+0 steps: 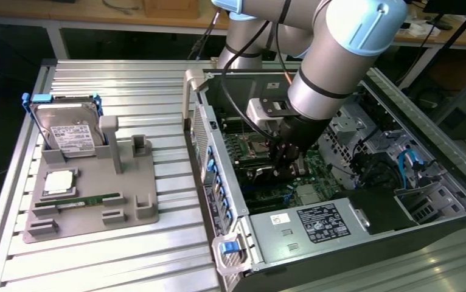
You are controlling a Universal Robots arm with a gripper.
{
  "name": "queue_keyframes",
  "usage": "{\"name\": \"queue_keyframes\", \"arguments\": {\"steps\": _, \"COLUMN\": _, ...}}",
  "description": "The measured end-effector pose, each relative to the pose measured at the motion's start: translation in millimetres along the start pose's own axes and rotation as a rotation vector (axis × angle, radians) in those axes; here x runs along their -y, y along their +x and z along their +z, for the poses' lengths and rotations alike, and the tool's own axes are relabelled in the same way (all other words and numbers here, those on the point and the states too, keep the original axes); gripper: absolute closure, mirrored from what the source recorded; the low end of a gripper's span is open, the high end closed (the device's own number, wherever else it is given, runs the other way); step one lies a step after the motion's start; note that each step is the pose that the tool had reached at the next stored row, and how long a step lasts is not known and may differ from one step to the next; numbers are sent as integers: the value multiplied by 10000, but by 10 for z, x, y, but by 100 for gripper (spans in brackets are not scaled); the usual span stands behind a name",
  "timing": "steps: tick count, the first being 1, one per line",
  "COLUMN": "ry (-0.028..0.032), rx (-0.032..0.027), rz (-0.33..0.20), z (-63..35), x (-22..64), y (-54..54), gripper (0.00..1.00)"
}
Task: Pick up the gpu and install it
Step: 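Insert the gpu into the slot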
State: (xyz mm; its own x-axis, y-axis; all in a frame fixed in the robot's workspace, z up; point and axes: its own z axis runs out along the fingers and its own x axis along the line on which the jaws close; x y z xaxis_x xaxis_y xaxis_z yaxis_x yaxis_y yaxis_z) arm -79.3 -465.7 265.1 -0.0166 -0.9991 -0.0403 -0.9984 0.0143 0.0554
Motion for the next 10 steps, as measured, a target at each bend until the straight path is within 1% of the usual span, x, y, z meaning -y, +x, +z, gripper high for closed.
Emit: {"name": "queue_keyframes", "arguments": {"steps": 10, "ry": -1, "rx": -1, "rz": 0, "z": 17, "x": -1, "y": 1, "gripper": 73}}
